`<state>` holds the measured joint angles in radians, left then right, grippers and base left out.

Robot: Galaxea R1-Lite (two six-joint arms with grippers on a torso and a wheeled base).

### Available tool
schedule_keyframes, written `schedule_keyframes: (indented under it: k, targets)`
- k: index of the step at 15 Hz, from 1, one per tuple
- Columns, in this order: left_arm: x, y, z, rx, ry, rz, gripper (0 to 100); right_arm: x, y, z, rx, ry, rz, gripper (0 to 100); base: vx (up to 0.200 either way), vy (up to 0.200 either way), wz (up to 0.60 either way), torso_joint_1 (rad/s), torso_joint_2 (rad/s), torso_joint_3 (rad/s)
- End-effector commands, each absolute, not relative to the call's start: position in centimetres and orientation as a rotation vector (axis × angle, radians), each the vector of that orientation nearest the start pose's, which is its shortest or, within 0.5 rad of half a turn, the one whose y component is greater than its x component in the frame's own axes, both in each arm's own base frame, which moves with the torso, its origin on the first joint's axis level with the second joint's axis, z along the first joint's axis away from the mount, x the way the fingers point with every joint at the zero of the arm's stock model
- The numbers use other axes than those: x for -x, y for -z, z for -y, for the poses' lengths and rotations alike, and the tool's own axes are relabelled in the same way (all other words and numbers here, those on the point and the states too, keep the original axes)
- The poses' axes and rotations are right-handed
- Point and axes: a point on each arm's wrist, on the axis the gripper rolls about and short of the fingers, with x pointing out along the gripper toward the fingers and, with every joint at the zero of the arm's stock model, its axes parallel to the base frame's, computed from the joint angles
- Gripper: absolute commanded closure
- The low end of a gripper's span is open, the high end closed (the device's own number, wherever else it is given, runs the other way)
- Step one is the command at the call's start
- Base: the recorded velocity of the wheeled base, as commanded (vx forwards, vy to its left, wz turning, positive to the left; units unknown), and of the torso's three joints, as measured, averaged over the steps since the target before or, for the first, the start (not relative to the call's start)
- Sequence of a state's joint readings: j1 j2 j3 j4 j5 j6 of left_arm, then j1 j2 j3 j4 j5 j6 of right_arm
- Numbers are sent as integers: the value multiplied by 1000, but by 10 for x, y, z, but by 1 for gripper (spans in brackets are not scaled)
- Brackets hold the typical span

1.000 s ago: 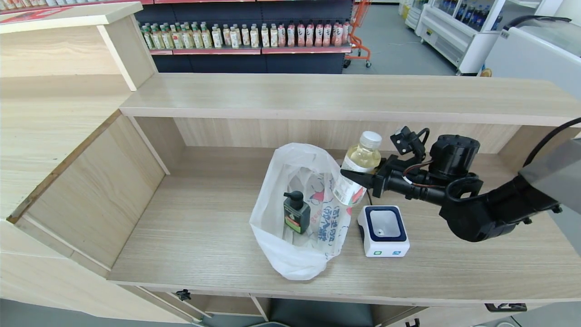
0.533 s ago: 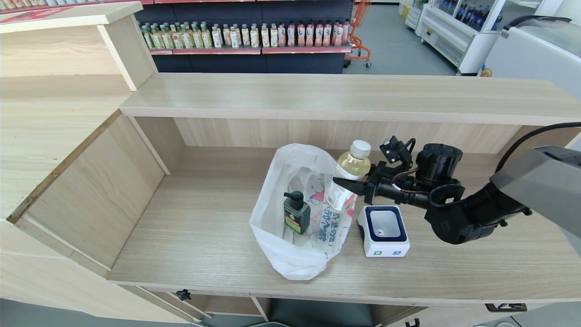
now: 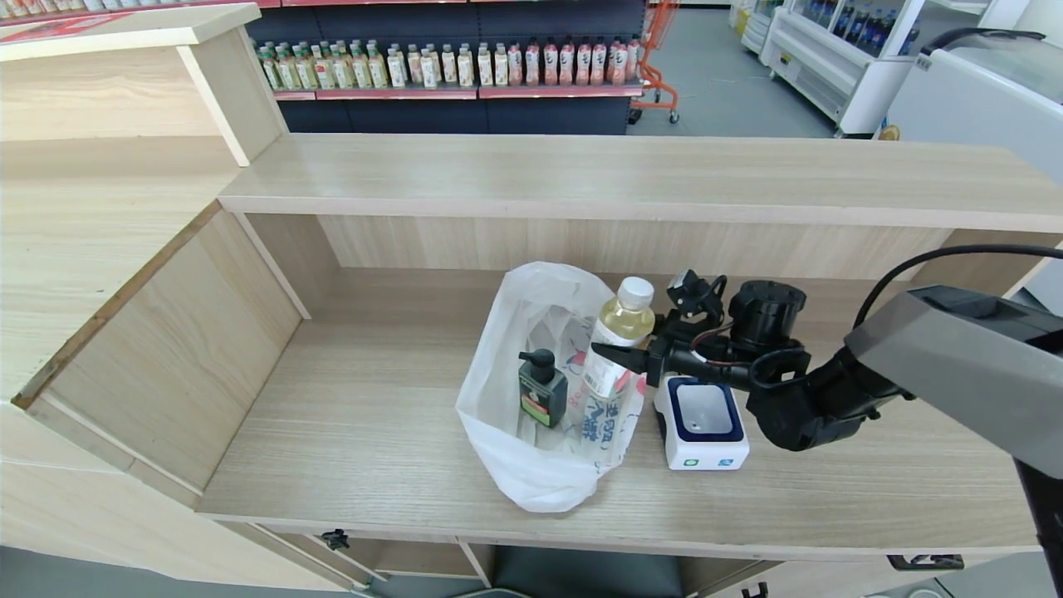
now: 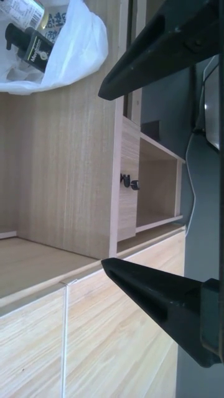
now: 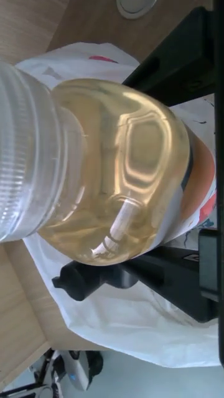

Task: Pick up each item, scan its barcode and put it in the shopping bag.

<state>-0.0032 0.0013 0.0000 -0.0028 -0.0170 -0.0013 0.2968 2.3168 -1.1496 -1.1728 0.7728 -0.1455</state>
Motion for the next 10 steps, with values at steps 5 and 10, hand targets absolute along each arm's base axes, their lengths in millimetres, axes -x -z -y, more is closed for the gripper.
schedule_keyframes:
  k: [5, 10]
  targets:
    - [23, -76, 0, 2, 20, 2, 0, -431, -69, -150, 197, -1071, 115, 100, 0, 0, 0, 0, 0, 0]
    - [23, -76, 0, 0, 20, 2, 0, -428, -80, -151, 200, -1085, 140, 0, 0, 0, 0, 0, 0, 0]
